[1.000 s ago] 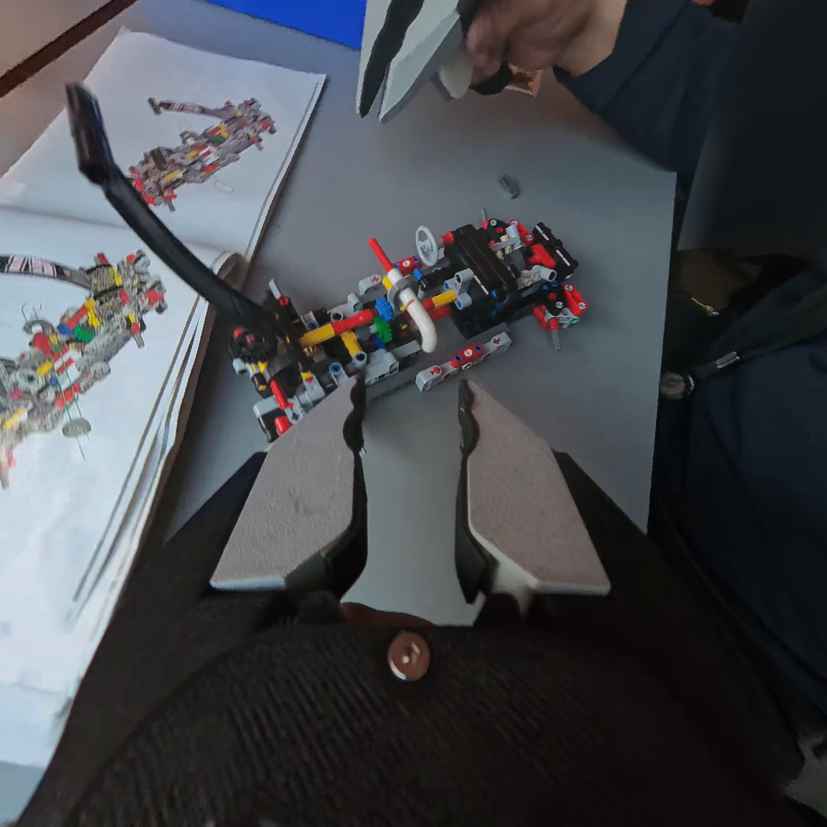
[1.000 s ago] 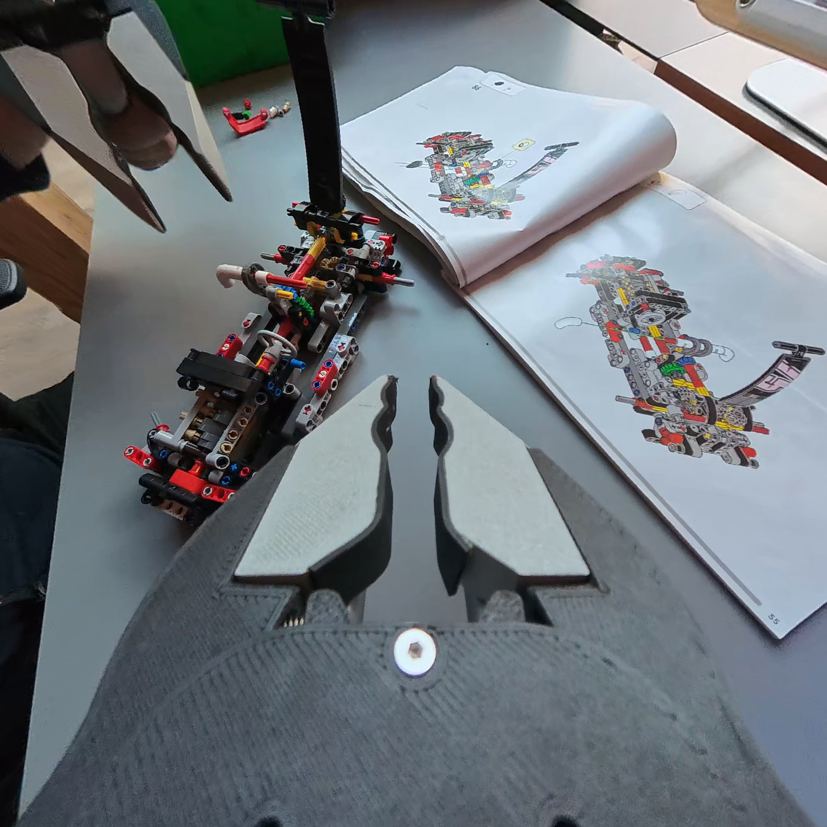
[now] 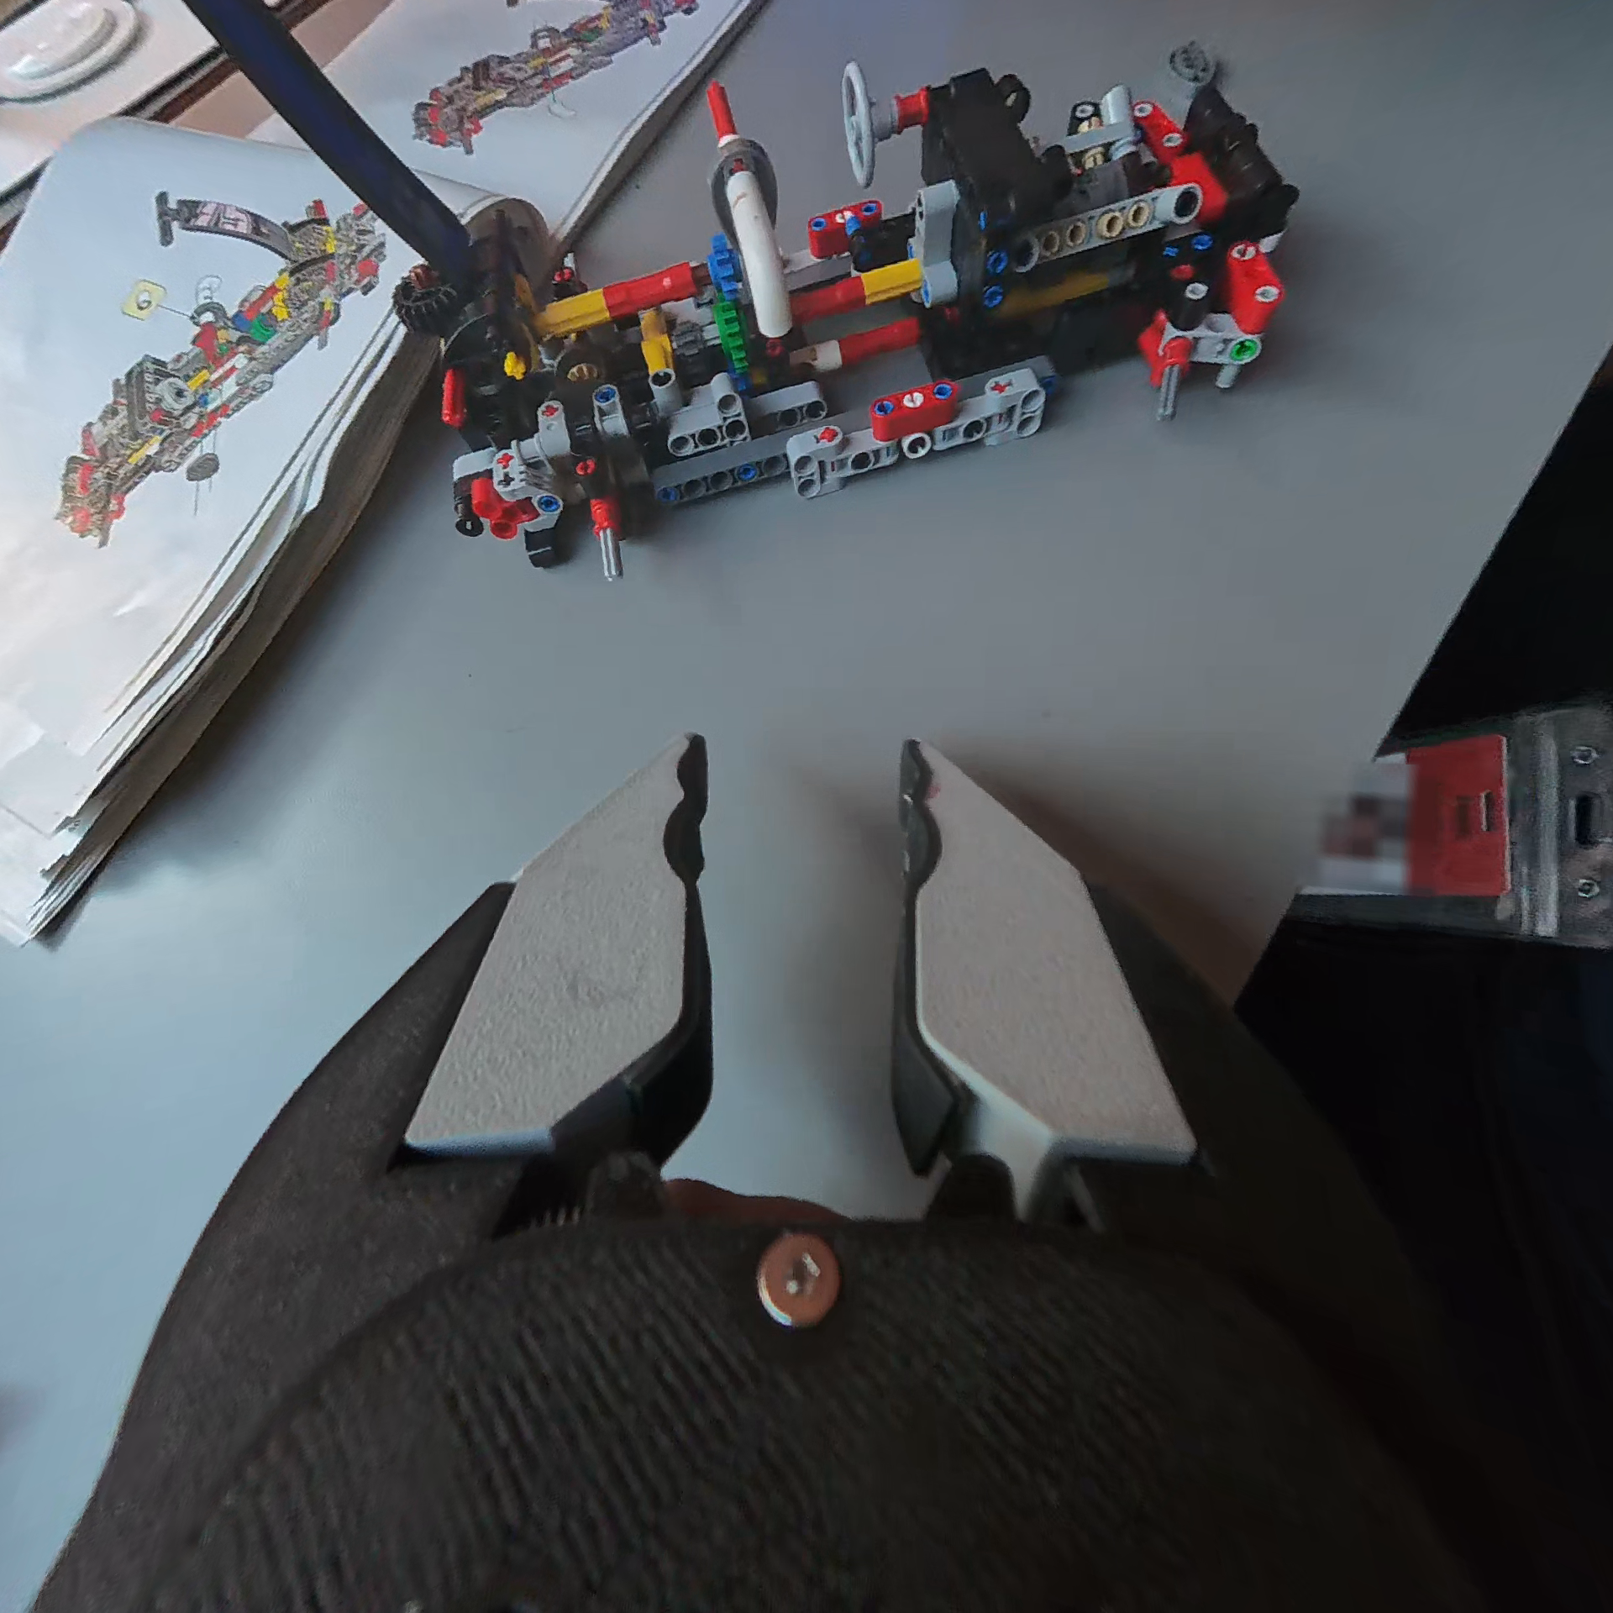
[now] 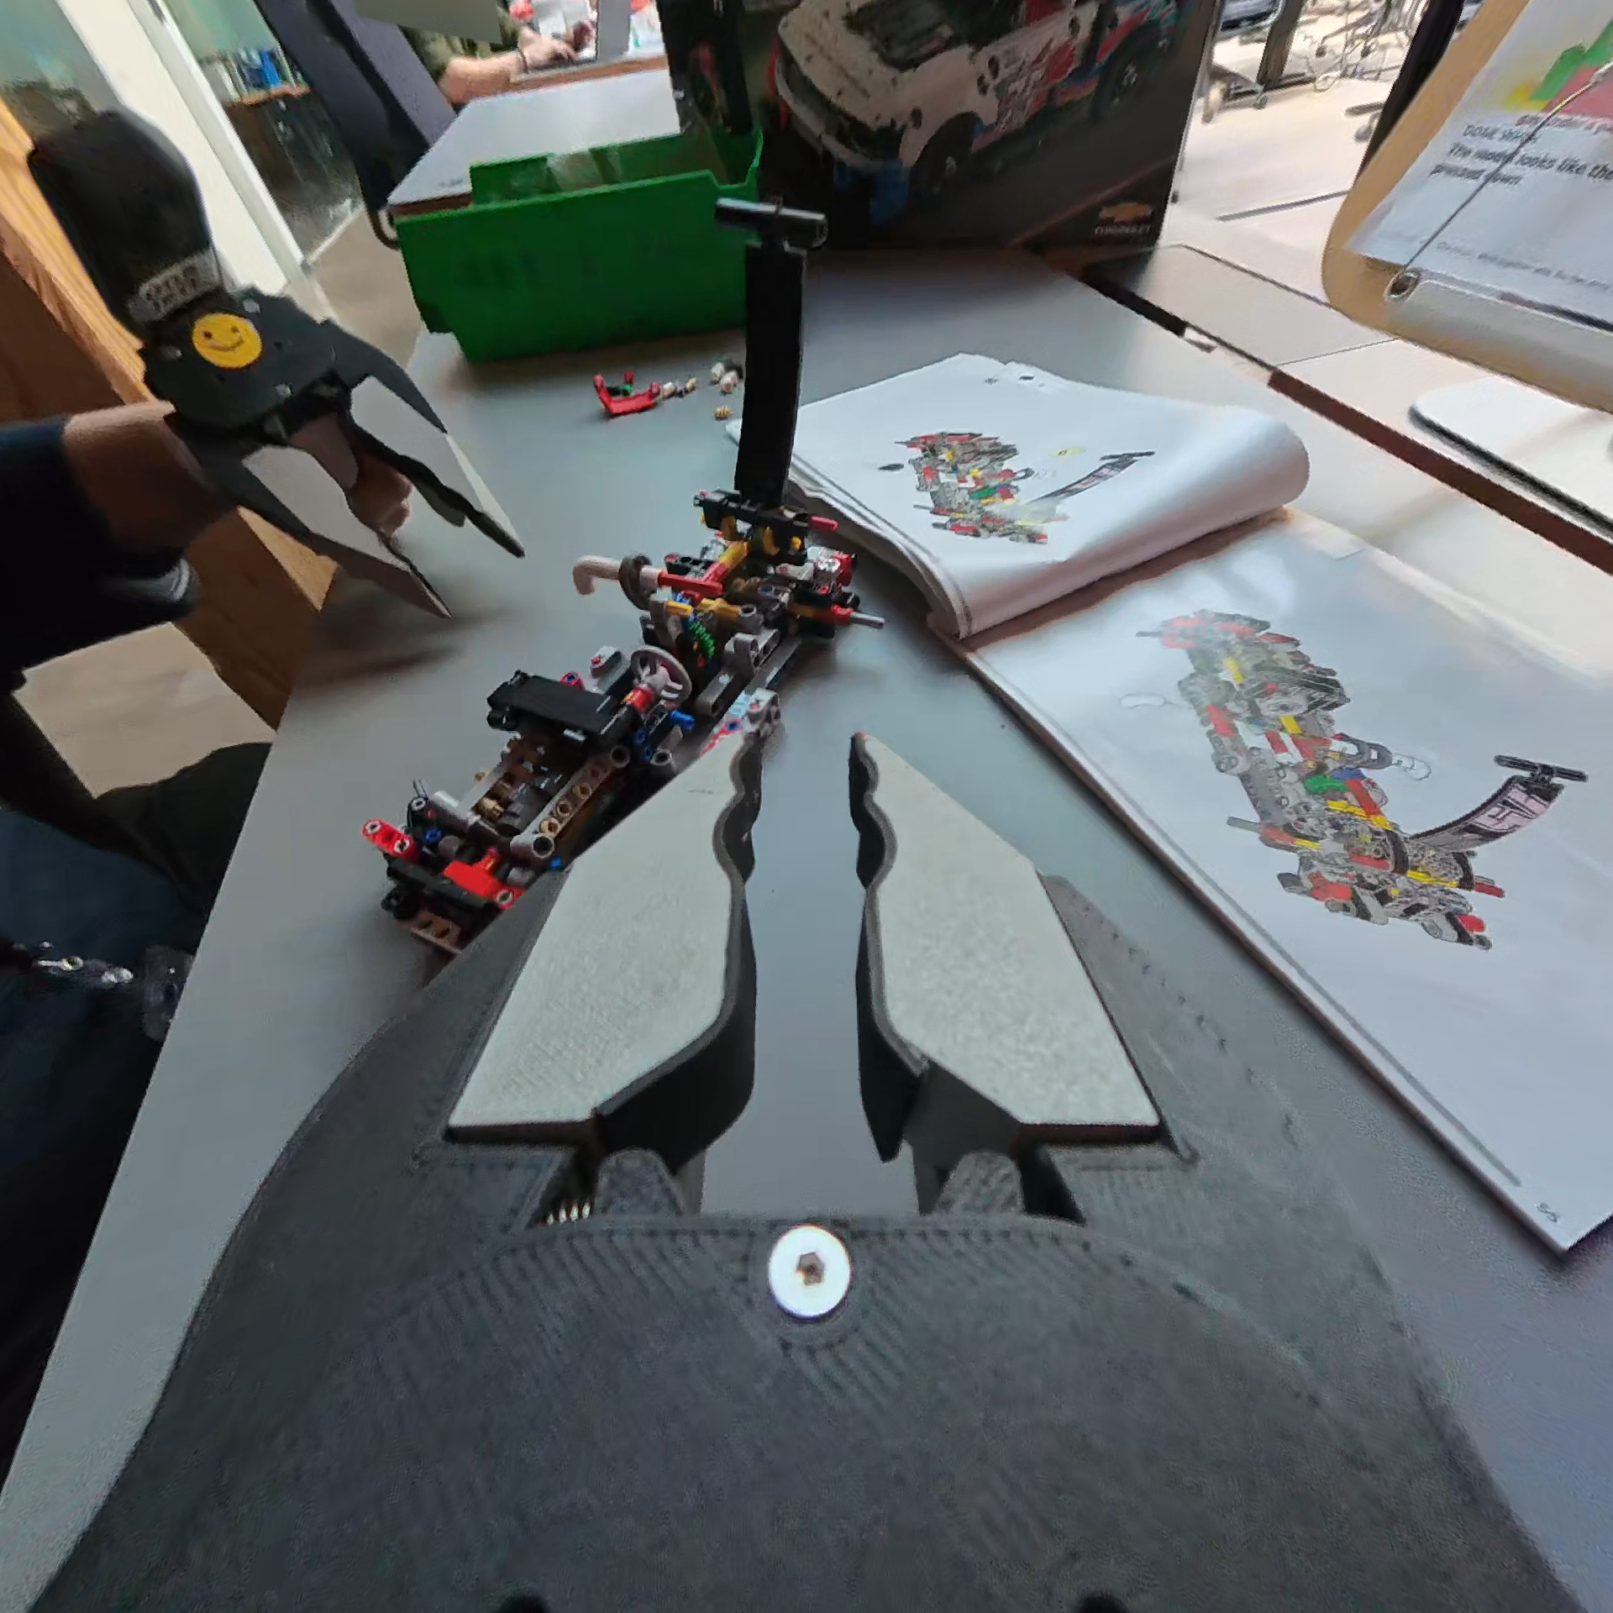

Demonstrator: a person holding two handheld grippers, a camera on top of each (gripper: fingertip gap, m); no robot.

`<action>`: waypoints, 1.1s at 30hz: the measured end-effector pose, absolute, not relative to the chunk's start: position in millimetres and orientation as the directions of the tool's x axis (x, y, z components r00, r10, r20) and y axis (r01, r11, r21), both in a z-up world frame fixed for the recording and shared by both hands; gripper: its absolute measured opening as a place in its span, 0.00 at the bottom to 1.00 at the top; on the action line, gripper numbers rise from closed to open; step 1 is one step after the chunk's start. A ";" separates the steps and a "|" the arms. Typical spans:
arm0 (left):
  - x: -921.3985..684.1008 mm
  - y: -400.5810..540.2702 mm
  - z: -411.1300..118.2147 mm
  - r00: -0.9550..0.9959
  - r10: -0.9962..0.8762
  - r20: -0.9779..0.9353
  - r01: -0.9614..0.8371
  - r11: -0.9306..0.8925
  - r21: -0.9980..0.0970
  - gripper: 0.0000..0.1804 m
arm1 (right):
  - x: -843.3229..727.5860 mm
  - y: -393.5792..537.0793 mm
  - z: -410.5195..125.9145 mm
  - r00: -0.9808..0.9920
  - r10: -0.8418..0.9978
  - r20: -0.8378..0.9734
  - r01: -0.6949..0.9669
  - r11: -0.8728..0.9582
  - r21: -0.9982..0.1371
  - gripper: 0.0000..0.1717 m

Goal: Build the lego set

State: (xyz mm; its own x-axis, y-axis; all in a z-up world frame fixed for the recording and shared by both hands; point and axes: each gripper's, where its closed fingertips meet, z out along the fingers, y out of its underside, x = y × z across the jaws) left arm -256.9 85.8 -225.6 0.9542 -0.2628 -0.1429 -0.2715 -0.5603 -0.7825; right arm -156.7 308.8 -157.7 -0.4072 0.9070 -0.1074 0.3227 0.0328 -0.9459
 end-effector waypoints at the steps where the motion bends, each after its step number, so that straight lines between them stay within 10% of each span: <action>1: -254.7 85.4 -227.4 0.951 -0.280 -0.134 -0.276 -0.566 -0.777 0.23 | -154.2 306.8 -161.2 -0.410 0.908 -0.085 0.323 0.057 -0.945 0.10; 23: -238.9 80.6 -226.4 0.914 -0.397 0.087 -0.180 -0.587 -0.789 0.16 | -96.0 334.1 -164.0 -0.241 0.970 0.026 0.183 0.071 -0.980 0.13; 33: -281.9 64.9 -166.9 0.990 -0.142 -0.007 -0.046 -0.275 -0.960 0.17 | -96.8 322.8 -161.2 -0.234 0.972 0.007 0.215 0.058 -0.975 0.23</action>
